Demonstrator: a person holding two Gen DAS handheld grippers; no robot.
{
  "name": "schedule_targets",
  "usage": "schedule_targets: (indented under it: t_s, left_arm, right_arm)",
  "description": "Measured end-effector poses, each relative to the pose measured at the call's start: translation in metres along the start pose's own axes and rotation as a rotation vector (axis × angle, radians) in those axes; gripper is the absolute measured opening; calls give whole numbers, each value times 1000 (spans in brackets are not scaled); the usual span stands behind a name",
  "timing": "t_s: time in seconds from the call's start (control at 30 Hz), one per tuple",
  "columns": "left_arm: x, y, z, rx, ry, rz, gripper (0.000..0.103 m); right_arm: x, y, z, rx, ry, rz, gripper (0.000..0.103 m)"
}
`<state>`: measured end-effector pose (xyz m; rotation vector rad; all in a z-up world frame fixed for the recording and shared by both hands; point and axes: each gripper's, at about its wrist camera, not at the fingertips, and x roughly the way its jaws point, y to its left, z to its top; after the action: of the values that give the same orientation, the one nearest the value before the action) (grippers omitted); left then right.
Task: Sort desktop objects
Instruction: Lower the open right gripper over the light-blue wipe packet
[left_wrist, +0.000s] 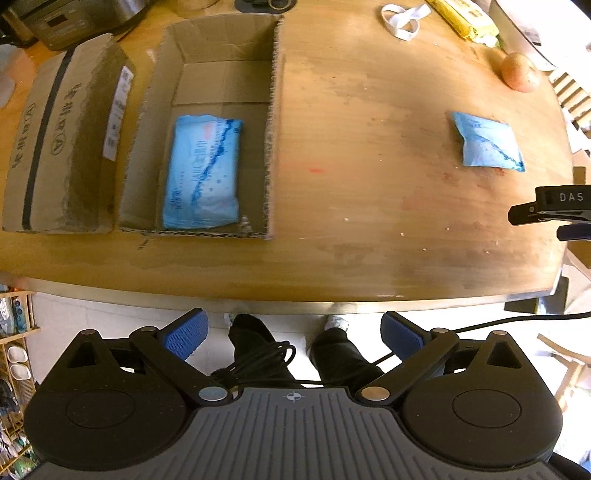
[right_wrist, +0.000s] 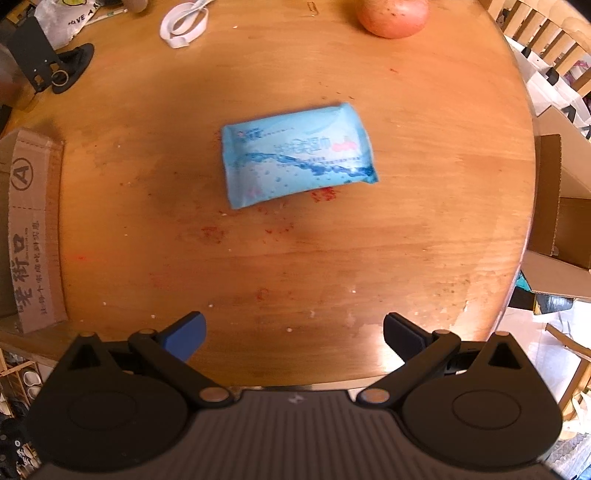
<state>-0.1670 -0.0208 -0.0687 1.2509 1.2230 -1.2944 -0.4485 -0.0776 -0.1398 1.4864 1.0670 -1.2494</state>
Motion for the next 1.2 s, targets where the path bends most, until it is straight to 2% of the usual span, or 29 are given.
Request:
schedule_targets:
  t_s: [0.6,1.2]
  left_arm:
    - [5,-15,6,27,14,3,103]
    - [9,-1,10,-16,27,2,103]
  right_arm:
    - [6,-9,6,16,1,34,103]
    - [20,-3,61,-5,-60,58,103]
